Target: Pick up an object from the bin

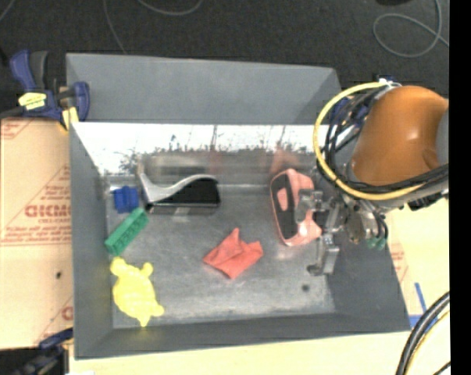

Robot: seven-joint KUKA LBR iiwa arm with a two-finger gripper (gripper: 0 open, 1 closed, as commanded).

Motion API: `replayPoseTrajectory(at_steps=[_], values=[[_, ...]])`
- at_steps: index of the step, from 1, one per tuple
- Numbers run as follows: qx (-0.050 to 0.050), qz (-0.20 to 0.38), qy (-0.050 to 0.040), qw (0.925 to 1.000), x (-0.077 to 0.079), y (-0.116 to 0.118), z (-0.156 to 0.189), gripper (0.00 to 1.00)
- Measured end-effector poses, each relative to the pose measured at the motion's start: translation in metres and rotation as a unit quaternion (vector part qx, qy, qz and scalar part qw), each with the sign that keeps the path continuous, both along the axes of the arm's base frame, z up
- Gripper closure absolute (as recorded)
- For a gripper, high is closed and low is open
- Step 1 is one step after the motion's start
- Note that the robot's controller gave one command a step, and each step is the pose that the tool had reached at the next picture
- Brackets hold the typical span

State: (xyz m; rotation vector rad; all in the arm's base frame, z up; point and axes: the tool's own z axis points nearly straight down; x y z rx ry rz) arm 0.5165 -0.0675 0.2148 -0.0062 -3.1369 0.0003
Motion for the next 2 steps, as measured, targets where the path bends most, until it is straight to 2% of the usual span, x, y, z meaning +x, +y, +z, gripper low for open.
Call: replayPoseTrajectory(at_steps=[1,2], values=[[-0.001,0.001,-0.0042,1.0,0.002,0.0,0.004,0.0],[-0.001,0.023,-0.0069,0.9997,0.019,0.022,-0.05,0.0]])
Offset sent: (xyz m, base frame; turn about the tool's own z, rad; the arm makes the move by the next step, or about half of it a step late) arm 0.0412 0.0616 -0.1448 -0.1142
